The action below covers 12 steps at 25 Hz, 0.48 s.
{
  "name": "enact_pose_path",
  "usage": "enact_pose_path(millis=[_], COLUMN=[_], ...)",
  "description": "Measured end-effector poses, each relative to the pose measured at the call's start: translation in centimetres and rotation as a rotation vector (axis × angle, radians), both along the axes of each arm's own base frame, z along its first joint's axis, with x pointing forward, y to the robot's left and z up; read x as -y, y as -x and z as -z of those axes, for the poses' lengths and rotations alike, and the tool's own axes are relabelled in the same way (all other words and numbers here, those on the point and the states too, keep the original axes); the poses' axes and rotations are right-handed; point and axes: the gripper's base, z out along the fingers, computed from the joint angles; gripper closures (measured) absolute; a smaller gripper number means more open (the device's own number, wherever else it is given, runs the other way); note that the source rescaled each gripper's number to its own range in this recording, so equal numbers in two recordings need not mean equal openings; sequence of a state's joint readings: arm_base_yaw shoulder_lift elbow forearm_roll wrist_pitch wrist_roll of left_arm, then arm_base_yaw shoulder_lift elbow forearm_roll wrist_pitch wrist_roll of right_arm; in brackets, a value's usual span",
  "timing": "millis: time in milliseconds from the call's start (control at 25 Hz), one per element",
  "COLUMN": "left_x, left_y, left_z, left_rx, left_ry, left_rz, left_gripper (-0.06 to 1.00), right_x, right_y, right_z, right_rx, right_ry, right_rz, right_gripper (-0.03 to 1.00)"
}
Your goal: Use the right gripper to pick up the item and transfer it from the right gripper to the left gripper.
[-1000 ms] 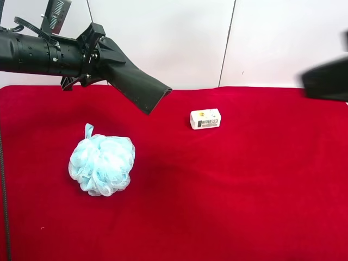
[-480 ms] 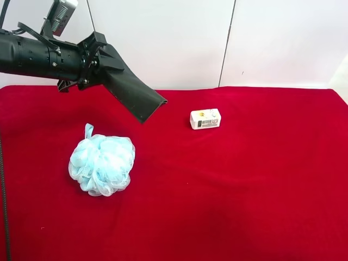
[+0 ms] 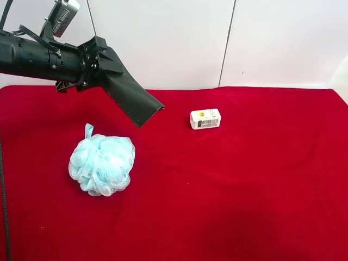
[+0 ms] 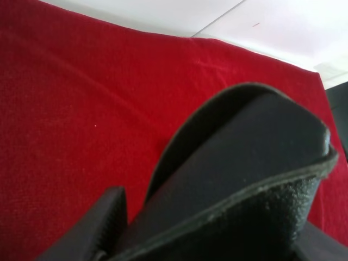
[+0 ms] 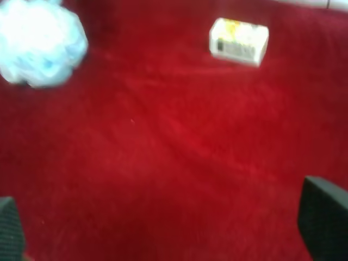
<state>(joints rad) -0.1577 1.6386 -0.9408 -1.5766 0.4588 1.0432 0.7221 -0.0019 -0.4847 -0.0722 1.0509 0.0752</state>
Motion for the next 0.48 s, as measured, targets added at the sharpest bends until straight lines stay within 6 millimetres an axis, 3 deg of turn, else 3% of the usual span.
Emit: enact_pose_path(millis=[480], left_x=[-0.32], left_y=[0.29], left_z=[0.66], left_rx=[-0.016], left_ry=[-0.116], left_rz=[0.044], left_gripper=[0.93], right_x=[0.03], right_y=[-0.01], right_z=[0.11], right_rx=[-0.012], right_ry=[-0.004], right_rz=[0.034], right_gripper=[-0.03])
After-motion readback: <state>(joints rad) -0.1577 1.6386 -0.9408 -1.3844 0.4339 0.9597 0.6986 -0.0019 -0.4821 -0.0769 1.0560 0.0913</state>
